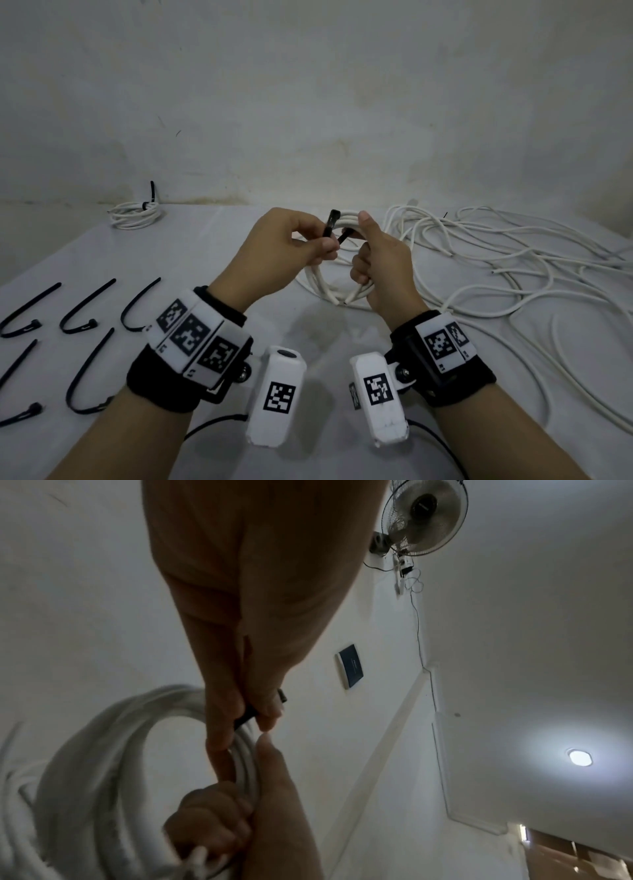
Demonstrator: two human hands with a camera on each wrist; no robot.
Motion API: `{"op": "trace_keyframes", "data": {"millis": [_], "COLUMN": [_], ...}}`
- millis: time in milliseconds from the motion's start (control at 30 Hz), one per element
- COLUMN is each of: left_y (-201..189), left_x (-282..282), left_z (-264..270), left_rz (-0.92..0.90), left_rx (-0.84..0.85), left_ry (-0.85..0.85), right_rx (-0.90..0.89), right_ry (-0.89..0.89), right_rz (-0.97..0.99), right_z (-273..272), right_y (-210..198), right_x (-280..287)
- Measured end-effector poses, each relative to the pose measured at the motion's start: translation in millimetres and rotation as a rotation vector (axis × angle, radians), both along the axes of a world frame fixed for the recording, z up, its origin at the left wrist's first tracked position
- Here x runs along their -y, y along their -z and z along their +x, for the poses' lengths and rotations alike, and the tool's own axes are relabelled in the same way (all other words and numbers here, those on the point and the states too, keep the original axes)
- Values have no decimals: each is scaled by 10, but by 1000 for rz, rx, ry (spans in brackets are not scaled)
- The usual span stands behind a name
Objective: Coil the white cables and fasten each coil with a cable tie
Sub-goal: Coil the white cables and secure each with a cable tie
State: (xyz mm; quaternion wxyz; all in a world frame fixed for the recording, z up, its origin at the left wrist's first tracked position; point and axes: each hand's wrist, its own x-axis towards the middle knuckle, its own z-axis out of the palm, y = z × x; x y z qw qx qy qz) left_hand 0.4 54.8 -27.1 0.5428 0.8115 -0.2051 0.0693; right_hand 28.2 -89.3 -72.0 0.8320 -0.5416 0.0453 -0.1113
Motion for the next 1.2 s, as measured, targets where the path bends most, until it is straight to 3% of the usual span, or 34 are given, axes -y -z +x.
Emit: {"op": "trace_keyframes", "data": {"millis": [200,333,400,700,833,1033,1200], "left_y": [47,74,100,214,295,428,469], "left_x": [6,0,2,45,105,72,55], "left_z": [94,160,203,317,364,421,408], "left_rz": [-61,94,100,-104,-298,-422,-480], "left_rx": [115,334,366,89,14,-146,-141], "left_ry": [-106,-258,-272,1,6,79,85], "right_rx": [49,90,96,130,113,95,95], "right_ry": [-136,-143,-172,-171,-161,-128,-123], "right_rz": [-31,-72,-72,-87,-74,-123,-193], "right_z": [-94,-92,-93,-122,-118,-99,-103], "right_y": [-5,-27,-45,-64,-33,53,67], "right_x": [-111,-68,-56,-47,-69,-120,-149]}}
